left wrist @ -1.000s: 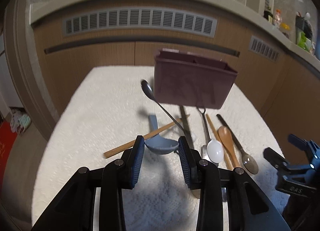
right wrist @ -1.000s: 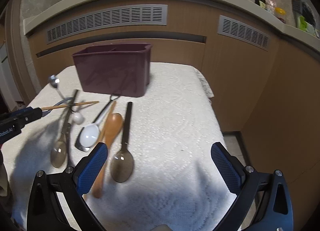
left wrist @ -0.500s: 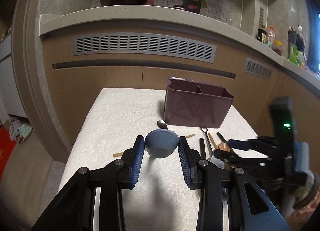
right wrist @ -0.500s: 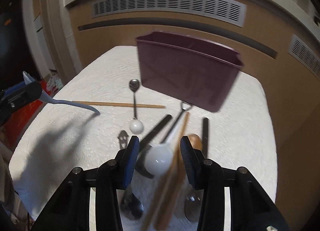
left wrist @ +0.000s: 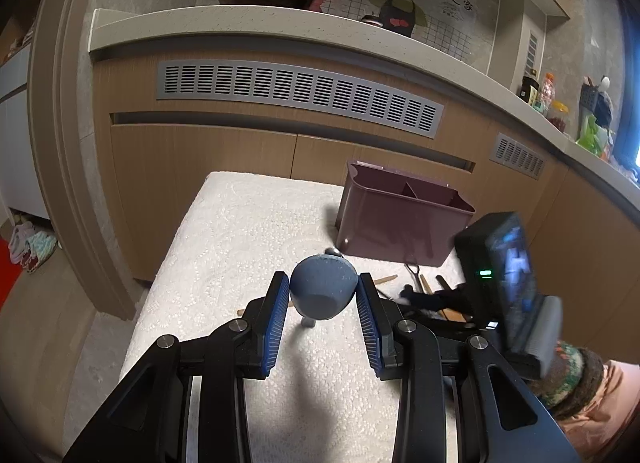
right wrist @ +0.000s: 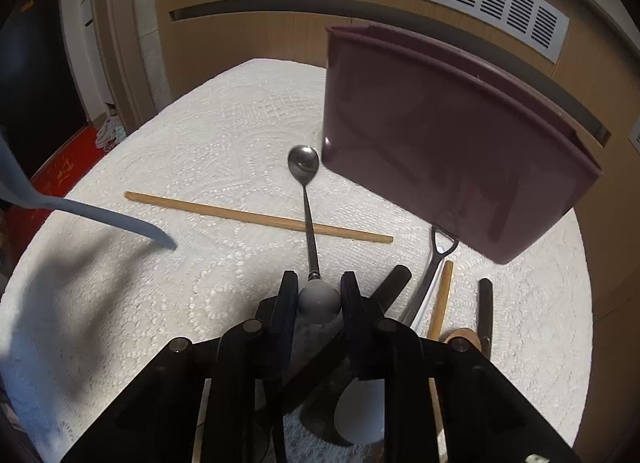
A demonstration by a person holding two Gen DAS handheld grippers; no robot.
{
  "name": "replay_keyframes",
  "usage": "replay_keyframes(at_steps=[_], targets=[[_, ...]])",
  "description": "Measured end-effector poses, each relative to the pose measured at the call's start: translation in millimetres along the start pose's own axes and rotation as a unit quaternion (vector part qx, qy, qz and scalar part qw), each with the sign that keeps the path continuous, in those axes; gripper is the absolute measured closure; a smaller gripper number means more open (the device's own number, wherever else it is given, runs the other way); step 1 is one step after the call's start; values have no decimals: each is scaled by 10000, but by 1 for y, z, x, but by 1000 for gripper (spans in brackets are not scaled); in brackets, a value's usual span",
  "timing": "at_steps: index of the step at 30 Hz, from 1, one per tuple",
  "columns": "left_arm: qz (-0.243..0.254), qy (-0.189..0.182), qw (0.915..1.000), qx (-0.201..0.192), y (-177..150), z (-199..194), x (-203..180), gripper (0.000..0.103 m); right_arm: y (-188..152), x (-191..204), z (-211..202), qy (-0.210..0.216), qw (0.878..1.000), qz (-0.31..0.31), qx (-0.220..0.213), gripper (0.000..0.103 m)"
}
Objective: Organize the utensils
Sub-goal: 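Grasp the blue plastic spoon with the left gripper while the right gripper grasps the white-ball spoon, then carry both spoons over the maroon caddy and lower them in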
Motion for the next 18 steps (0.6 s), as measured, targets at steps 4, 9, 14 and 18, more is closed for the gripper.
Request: replay_keyframes(at_steps=[4, 9, 14, 18], targets=[[79, -19, 9999, -83, 5, -8, -8, 67, 19, -3, -48, -256, 9974, -234, -632, 83], [112, -172, 9997, -116, 10, -15, -24, 67, 40, -22, -116, -411, 9909, -28, -1279, 83], [156, -382, 9991, 20, 11, -17, -46, 67, 42, -43, -151, -366, 9894, 419, -1345, 83], [264, -525, 9982, -85, 29, -21, -62, 67, 37, -64, -176, -337, 9866, 689, -1440, 83]])
Point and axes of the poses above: each gripper's, at about its wrist camera, not at the fingertips, and z roughly the way its jaws point, x to its left, y to its top, the point moved 6 cm from there along z, roughly the way its jaws point, and after that the axes turned 14 degrees about -x, right-handed, at the moved point
